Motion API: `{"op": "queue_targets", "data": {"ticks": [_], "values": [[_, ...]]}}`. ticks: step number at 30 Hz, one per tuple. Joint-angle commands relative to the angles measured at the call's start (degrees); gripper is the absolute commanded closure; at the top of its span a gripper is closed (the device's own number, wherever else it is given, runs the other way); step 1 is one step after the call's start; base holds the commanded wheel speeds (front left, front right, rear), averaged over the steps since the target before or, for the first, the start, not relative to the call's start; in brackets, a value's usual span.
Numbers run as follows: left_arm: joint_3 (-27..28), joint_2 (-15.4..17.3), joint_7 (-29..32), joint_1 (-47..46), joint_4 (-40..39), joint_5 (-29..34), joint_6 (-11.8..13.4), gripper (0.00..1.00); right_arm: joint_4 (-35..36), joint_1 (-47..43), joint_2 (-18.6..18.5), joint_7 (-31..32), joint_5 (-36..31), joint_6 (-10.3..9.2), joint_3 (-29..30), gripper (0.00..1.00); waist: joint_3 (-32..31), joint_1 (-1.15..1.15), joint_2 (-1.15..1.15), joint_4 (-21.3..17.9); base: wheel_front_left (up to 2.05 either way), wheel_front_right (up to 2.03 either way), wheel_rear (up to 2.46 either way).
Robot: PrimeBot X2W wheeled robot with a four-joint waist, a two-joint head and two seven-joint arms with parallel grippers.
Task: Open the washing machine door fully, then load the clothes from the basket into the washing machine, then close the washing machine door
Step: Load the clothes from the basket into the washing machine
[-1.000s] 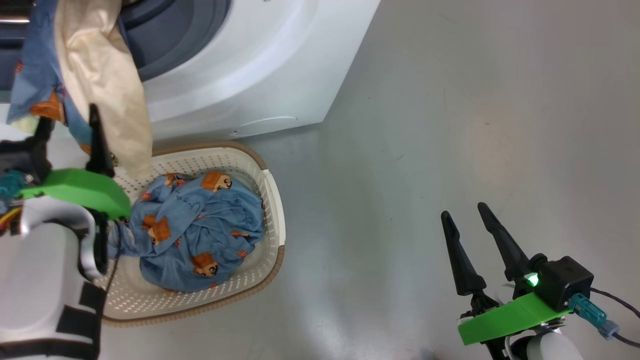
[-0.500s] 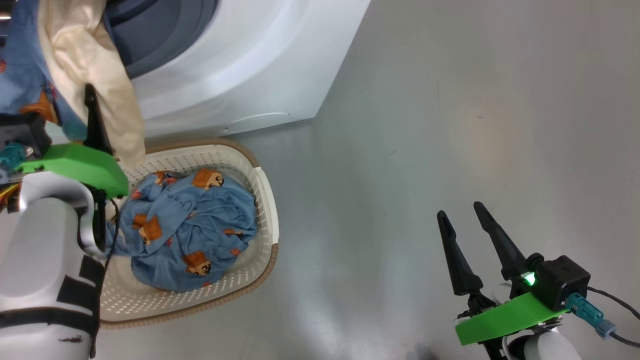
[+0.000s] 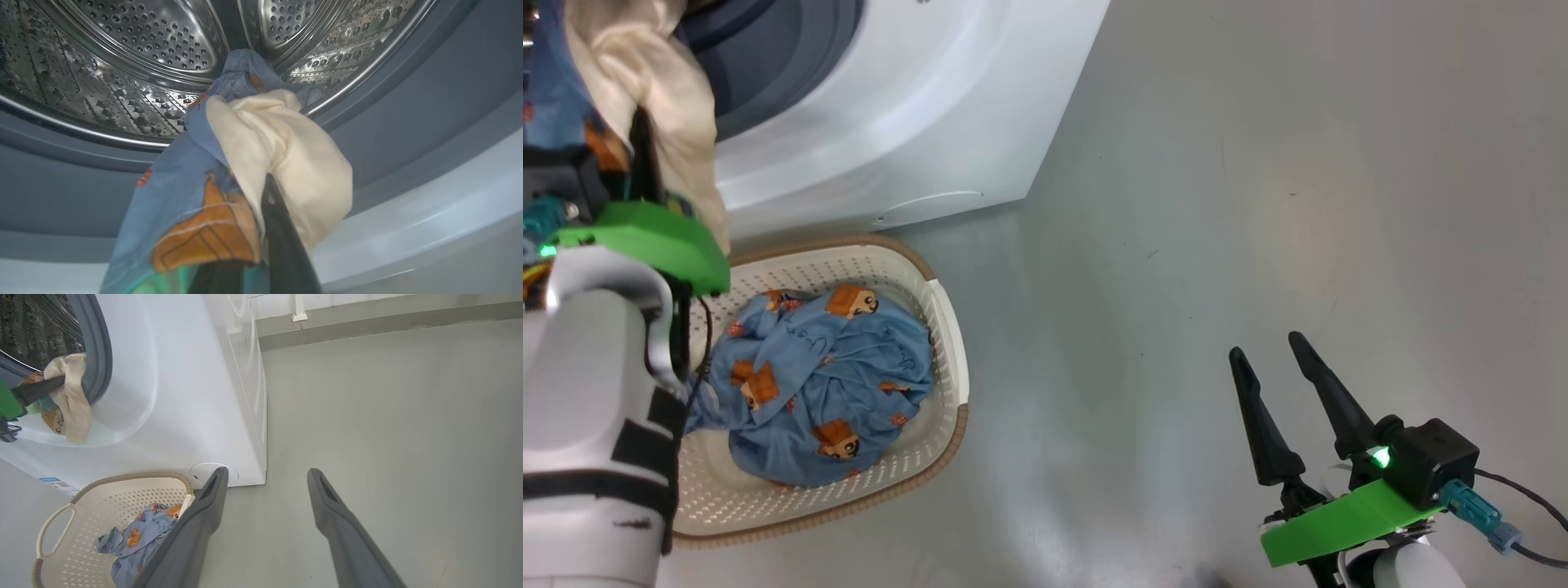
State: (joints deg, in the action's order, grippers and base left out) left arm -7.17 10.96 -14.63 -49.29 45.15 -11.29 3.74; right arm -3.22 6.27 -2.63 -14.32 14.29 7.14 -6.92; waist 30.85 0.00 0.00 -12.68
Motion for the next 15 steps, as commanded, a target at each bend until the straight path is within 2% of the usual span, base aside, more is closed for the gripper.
{"op": "queue_targets", "data": {"ticks": [1,7,15], "values": [[0.96,2.32,-0.36,-2.13,-1.42,0.67,-0.13,1.00,0.94,0.09,-0.25,-0.68,0.55,0.35,-1.56,0.00,-0.23,0.00,0.00,-0.16,0.00,0.00,0.00],[1.09,3.00,-0.36,-6.60,-0.78,0.83,0.15,1.00,0.60,-0.09,-0.25,-0.68,1.00,0.35,-2.95,0.00,-0.58,0.00,0.00,-1.38,0.00,0.00,0.00],[1.51,5.96,-0.36,-14.89,5.36,1.30,1.25,1.00,0.08,0.09,-0.25,-0.68,2.92,0.35,-5.83,0.00,0.58,0.00,0.00,-6.13,0.00,0.00,0.00]]}}
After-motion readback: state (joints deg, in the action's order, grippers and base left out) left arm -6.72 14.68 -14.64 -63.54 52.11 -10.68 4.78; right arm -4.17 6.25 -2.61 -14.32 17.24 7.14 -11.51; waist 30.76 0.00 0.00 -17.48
